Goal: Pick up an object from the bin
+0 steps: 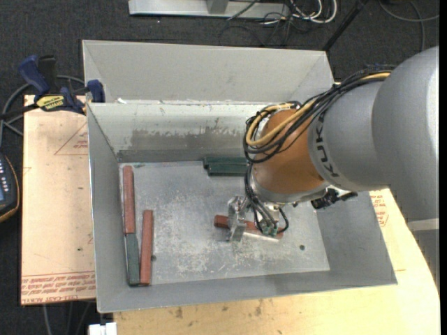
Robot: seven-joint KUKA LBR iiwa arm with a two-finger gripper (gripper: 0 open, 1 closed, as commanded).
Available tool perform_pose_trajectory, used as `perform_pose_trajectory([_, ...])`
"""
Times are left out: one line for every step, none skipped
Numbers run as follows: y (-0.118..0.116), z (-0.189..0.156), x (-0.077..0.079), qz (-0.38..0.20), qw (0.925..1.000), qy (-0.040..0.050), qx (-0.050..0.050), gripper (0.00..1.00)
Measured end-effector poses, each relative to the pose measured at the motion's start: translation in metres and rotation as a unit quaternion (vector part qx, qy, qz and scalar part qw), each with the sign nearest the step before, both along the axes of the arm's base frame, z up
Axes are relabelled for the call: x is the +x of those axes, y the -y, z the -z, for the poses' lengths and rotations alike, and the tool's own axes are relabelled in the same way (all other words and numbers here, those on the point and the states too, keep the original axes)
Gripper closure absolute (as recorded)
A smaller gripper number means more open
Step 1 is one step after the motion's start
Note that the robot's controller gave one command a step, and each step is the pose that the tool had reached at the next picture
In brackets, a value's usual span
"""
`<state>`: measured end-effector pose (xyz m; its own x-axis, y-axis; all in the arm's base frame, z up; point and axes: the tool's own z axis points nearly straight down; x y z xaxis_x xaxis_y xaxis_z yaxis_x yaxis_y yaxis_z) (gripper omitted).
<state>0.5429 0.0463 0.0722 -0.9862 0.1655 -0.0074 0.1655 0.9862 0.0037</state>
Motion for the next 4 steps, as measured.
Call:
perform_pose_trajectory([0.065,0.001,-0.013,0.054,0.9985,-0.0016,-0.001,1.0])
perform_pose_trajectory([0.076,-0.03,-0.04,-0.137,0.9906,-0.0036,-0.002,1.0])
perform_pose_trajectory([0.076,-0.029,-0.04,-0.137,0.9906,-0.0037,-0.001,0.0])
perform_pose_trajectory([0.082,0.004,0.013,-0.146,0.9893,-0.0015,-0.002,0.0])
